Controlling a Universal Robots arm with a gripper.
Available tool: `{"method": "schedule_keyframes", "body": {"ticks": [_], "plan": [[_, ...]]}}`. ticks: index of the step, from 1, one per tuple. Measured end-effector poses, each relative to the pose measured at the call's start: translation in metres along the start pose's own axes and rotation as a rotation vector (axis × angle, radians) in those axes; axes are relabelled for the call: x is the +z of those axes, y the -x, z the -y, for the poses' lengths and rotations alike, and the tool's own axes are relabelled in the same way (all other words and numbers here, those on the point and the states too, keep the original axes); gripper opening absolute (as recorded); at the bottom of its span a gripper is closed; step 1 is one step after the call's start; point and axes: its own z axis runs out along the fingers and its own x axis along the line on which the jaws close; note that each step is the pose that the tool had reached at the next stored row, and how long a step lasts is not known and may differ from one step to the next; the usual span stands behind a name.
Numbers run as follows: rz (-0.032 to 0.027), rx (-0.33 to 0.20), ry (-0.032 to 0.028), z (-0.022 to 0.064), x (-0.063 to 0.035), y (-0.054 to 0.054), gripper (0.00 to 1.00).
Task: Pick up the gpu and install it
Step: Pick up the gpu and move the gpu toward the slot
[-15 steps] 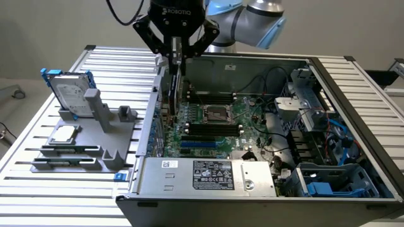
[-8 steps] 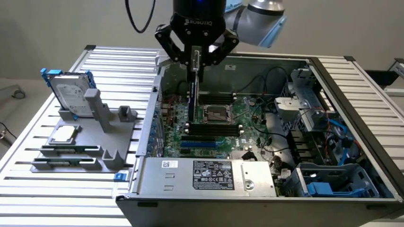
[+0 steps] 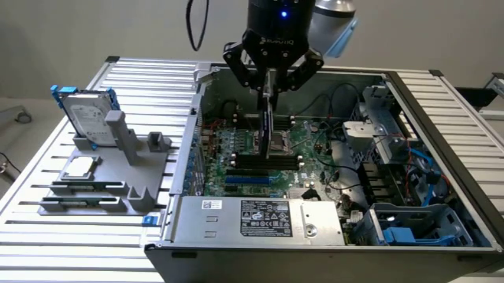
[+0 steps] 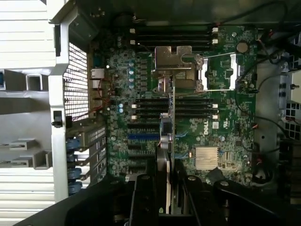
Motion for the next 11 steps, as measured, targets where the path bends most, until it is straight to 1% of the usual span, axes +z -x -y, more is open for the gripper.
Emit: {"method": "schedule_keyframes", "body": {"ticks": [2,4,11], "plan": [[0.0000,0.000,-0.0009,-0.0001,0.0034,0.009,0.27],[-0.0002,0.000,-0.0013,-0.0003,0.0068,0.015,0.27],[-0.0001,0.000,-0.0013,-0.0019,0.0195,0.019,0.27]]}}
